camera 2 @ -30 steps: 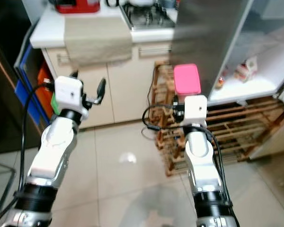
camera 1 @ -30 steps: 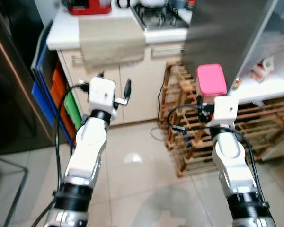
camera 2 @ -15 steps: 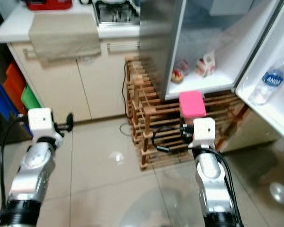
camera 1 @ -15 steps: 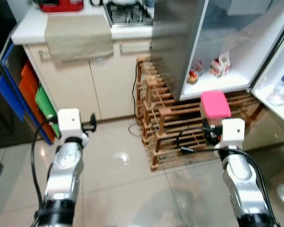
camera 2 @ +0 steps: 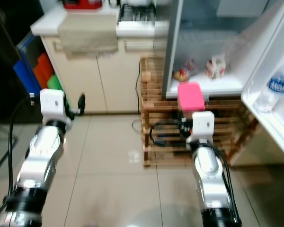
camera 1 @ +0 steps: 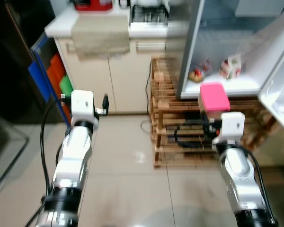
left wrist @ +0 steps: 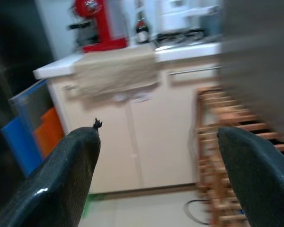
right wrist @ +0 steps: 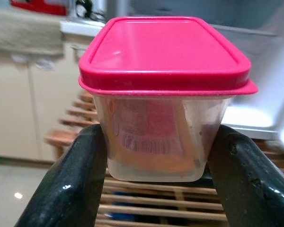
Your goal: Restocking fridge
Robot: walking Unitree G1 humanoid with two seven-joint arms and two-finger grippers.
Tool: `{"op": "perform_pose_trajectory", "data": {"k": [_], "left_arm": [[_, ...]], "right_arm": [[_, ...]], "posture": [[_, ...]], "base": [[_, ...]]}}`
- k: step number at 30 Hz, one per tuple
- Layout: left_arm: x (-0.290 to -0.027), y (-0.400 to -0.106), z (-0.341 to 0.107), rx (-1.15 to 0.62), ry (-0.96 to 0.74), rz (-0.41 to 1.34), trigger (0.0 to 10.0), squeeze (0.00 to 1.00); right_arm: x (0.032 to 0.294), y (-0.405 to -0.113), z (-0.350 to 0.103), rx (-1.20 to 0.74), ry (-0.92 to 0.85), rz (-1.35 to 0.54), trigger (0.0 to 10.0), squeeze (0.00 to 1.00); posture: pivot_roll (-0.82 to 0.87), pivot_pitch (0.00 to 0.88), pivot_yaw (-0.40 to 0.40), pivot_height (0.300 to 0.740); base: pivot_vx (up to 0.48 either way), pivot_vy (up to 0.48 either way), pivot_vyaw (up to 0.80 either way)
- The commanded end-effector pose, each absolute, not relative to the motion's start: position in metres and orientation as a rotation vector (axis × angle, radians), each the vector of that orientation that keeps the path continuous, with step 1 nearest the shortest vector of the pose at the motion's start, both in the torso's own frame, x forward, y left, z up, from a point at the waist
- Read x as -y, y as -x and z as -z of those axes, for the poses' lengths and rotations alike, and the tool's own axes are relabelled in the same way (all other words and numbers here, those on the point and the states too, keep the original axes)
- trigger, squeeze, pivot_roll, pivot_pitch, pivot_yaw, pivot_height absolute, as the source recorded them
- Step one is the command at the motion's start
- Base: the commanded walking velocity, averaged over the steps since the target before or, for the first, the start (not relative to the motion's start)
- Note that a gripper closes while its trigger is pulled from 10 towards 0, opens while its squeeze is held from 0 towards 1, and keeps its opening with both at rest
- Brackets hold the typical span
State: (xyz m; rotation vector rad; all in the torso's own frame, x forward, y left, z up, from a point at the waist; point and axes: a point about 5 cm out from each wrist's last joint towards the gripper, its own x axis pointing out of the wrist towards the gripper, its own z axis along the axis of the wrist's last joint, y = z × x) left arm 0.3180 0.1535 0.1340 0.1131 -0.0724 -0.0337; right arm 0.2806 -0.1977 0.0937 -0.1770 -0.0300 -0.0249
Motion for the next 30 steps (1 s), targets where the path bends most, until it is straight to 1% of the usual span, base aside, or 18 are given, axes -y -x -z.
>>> {"op": "perform_pose_trajectory", "data": {"k": [1, 7, 14, 16, 26, 28, 30], "left_arm": [[-0.154, -0.320, -0.138, 0.088, -0.129, 0.040, 10.0, 0.00], [-0.154, -0.320, -0.138, 0.087, -0.128, 0.040, 10.0, 0.00], [-0.153, -0.322, -0.138, 0.087, -0.128, 0.033, 10.0, 0.00], [-0.154, -0.323, -0.138, 0.089, -0.107, 0.026, 10.0, 0.00], [-0.152, -0.324, -0.141, 0.110, -0.100, 0.038, 10.0, 0.00], [-0.151, -0.324, -0.141, 0.111, -0.102, 0.040, 10.0, 0.00], [-0.151, -0.324, -0.141, 0.113, -0.102, 0.042, 10.0, 0.00]], "right_arm": [[0.191, -0.282, -0.101, 0.077, 0.184, 0.010, 10.0, 0.00], [0.186, -0.282, -0.102, 0.084, 0.162, -0.011, 10.0, 0.00], [0.188, -0.285, -0.104, 0.088, 0.168, -0.008, 10.0, 0.00], [0.190, -0.285, -0.105, 0.092, 0.162, 0.006, 10.0, 0.00], [0.191, -0.282, -0.103, 0.097, 0.165, -0.007, 10.0, 0.00], [0.194, -0.281, -0.102, 0.093, 0.167, 0.003, 10.0, 0.00], [0.202, -0.280, -0.099, 0.078, 0.168, 0.044, 10.0, 0.00]], "posture": [[-0.02, 0.000, 0.044, 0.740], [-0.02, 0.000, 0.045, 0.740], [-0.03, 0.000, 0.044, 0.740], [-0.03, 0.000, 0.044, 0.740], [-0.03, 0.000, 0.047, 0.740], [-0.03, 0.000, 0.047, 0.740], [-0.03, 0.000, 0.048, 0.740]], "base": [[0.000, -0.442, 0.00], [0.000, -0.445, 0.00], [0.000, -0.433, 0.64], [0.000, -0.426, 0.00], [0.000, 0.000, 0.00], [0.000, 0.000, 0.00], [0.000, 0.000, 0.00]]}}
